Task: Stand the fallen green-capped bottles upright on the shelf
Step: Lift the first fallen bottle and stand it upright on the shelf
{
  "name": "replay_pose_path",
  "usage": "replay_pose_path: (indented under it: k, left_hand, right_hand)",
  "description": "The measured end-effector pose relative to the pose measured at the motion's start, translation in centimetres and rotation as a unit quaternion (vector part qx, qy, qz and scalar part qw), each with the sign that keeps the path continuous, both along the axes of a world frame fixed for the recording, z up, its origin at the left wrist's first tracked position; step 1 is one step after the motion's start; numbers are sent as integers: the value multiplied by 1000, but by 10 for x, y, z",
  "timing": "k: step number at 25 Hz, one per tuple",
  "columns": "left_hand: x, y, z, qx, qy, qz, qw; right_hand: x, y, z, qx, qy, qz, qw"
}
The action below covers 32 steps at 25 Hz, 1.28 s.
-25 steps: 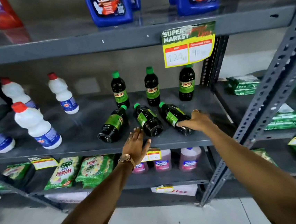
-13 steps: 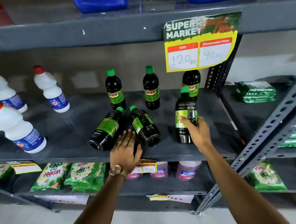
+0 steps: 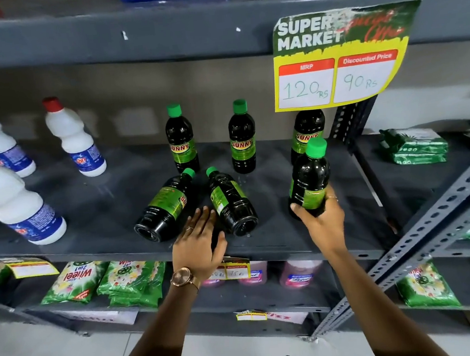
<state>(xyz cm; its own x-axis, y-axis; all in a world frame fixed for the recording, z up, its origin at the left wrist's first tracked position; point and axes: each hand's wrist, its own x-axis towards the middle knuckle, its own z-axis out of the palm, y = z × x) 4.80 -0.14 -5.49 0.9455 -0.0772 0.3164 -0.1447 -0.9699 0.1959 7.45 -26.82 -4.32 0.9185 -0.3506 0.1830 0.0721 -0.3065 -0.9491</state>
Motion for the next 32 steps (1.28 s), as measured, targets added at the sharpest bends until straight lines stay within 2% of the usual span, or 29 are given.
replay_pose_path:
  k: [4,9,12,15,18,21,24,32]
  left_hand:
    - [0,0,2,5,-4,-2,1000]
    - [-2,-1,2,6,-13,4,1000]
    - [-1,0,3,5,-10,-2,1000]
    - [-2,0,4,10,-9,-3,1000]
    - [-3,-1,4,12,-9,0,1000]
    - [-2,0,4,7,-11,-2,1000]
    - [-2,-1,4,6,-8,-5,1000]
    - [-1,-2,3,7,4,-2,1000]
  right_hand:
    - [19,20,18,-41,-10,-63,997]
    - [14,18,1,23,-18,-14,999]
    - [22,22,6,11,-28,-78,996]
    - [31,29,13,-33,10,-115,993]
    - [27,19,7,-19,-6,-56,998]
    - [24,0,4,-28,21,-6,999]
    - [20,-11,8,-34,56,12,998]
    - [-60,-30,-6,-25,43,49,998]
